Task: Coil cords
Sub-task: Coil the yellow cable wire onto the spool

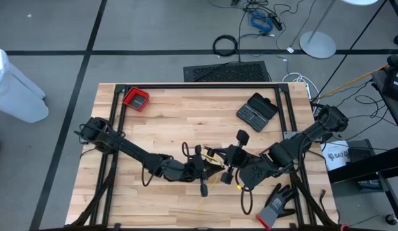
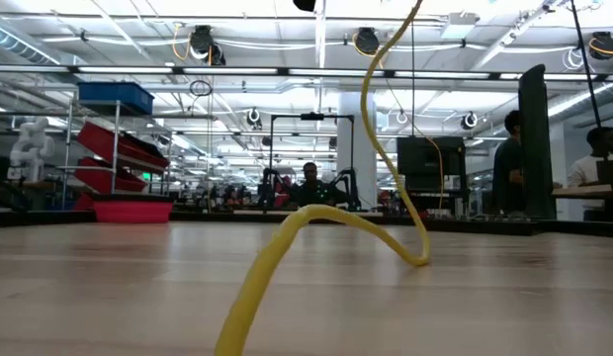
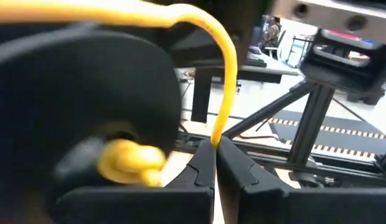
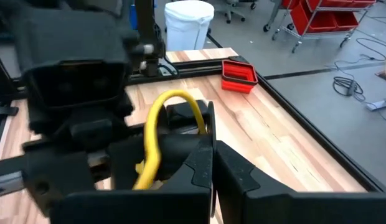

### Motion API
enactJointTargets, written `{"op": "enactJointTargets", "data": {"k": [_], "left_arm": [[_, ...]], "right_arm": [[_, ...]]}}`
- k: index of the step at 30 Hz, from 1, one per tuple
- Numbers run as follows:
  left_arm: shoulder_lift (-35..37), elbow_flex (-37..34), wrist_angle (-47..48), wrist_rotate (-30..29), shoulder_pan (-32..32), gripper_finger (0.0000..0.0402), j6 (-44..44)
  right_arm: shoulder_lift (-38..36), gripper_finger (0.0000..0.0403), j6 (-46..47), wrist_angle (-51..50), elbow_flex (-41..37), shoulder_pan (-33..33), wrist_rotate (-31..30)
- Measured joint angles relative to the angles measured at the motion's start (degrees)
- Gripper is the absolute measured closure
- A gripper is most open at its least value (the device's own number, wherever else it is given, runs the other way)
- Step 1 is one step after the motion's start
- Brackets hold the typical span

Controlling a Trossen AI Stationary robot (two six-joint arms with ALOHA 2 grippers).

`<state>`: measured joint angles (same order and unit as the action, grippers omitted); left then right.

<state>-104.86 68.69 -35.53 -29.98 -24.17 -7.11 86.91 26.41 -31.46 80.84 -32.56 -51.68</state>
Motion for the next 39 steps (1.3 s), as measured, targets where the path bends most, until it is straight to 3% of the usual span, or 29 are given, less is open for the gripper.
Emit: {"op": "enactJointTargets", "data": {"k": [16, 28, 39], "left_arm": [[0.0, 0.0, 13.8, -0.5, 0.4, 0.04, -1.4], [0.0, -0.1, 21.3, -5.2, 0.5, 0.04, 0.1], [1.9, -0.1, 25.4, -5.8, 0.6, 0.04, 0.0]], "right_arm": [[-0.1, 0.0403, -3.6, 3.0, 0.0, -0.3, 2.7], [-2.7, 0.0403, -2.8, 0.9, 0.0, -3.4, 3.8], [-3.5, 0.0403, 3.1, -6.4, 0.1, -5.4, 12.2]]}}
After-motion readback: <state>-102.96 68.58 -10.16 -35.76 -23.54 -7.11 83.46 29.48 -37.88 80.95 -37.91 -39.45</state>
